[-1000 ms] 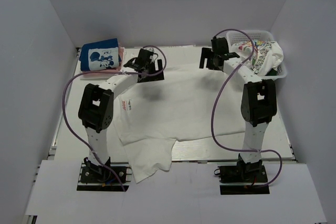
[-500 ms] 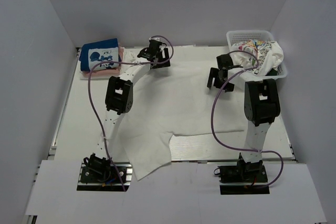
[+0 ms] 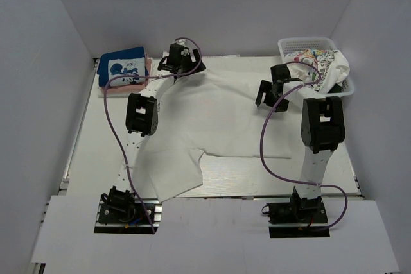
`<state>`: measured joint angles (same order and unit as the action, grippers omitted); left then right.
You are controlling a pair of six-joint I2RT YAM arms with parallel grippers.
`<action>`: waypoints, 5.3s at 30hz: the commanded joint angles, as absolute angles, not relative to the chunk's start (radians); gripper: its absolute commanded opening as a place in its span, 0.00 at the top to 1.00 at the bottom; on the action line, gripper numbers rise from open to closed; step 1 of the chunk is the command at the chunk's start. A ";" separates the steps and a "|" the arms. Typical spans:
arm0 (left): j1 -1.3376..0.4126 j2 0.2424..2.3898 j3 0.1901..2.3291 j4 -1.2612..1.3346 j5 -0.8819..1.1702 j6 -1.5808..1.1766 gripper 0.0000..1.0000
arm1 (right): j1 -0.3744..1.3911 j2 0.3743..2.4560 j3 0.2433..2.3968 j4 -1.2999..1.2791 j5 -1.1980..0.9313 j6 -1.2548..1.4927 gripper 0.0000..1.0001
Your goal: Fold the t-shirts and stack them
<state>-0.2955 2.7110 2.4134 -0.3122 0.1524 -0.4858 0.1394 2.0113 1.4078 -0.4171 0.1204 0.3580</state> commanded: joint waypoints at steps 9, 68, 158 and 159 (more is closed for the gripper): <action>-0.337 2.346 2.070 -0.376 0.344 -0.298 0.00 | 0.201 1.855 1.462 -0.373 0.115 0.195 0.10; -0.402 0.868 0.463 -0.985 0.403 -0.856 1.00 | 0.175 1.114 0.517 -0.427 0.333 0.799 0.21; -0.126 1.723 1.317 -0.483 0.193 -0.612 0.00 | 0.207 1.565 1.120 -0.321 0.244 0.483 0.10; -0.126 1.697 1.280 -0.466 0.193 -0.612 0.00 | 0.218 1.559 1.103 -0.313 0.218 0.483 0.10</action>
<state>-0.1326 1.8061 1.3479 -0.4820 0.1585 -0.6304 0.1997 1.6249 1.1400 -0.3641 0.2871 0.4900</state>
